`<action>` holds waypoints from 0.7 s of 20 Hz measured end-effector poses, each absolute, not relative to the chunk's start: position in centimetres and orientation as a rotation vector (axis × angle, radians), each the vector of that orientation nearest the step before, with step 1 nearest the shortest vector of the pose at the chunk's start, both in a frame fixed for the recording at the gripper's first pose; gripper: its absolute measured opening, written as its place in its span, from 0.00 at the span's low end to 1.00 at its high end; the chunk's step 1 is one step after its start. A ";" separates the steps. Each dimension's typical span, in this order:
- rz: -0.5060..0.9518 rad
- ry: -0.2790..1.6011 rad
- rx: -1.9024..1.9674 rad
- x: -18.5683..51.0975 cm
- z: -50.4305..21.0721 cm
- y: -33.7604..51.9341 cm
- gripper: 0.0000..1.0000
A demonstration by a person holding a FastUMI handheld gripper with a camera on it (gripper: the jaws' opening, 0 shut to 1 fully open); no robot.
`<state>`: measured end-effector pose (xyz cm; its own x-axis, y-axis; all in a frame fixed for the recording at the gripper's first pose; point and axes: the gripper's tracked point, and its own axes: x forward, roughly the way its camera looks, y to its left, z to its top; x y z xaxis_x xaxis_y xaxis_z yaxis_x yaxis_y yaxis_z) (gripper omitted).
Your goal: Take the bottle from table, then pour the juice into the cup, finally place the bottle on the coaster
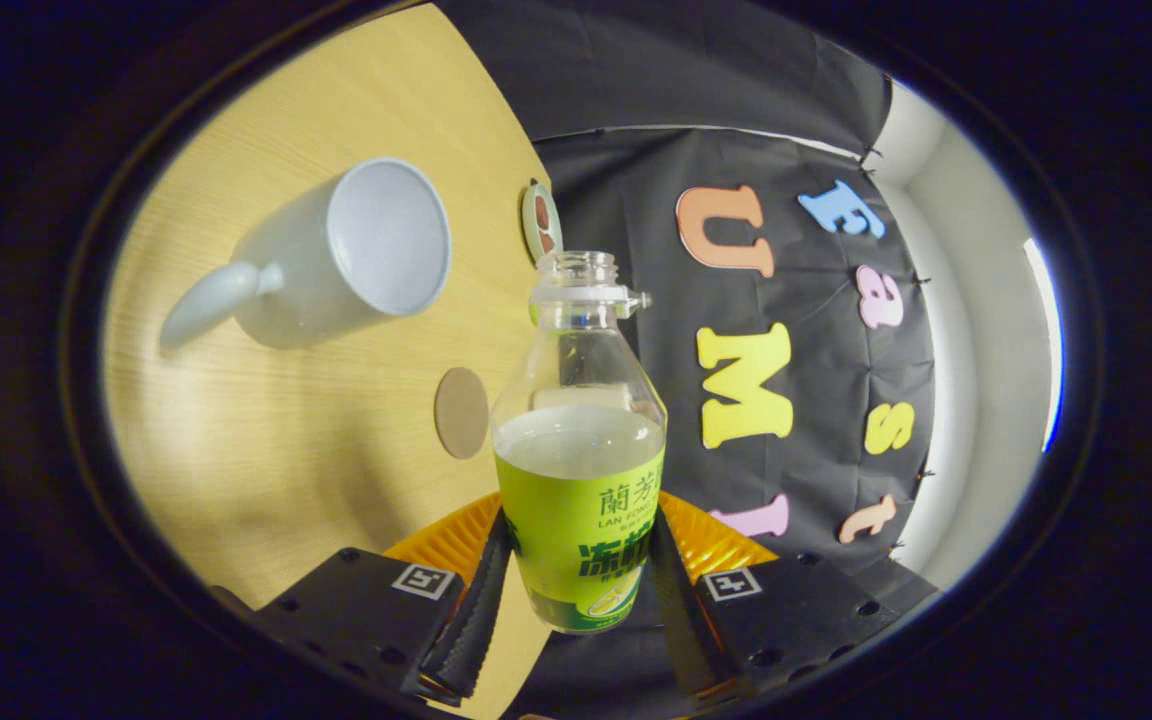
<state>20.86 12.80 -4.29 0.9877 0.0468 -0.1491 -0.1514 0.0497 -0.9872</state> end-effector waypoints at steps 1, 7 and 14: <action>0.149 0.084 -1.528 20.9 -4.3 12.8 0.75; 0.134 0.038 -1.612 20.7 -3.6 13.5 0.75; 0.117 -0.001 -1.704 20.9 -3.2 14.4 0.75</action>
<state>20.86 14.42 -3.19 0.9946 0.0688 -0.0773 -0.0674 -0.1369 -0.9883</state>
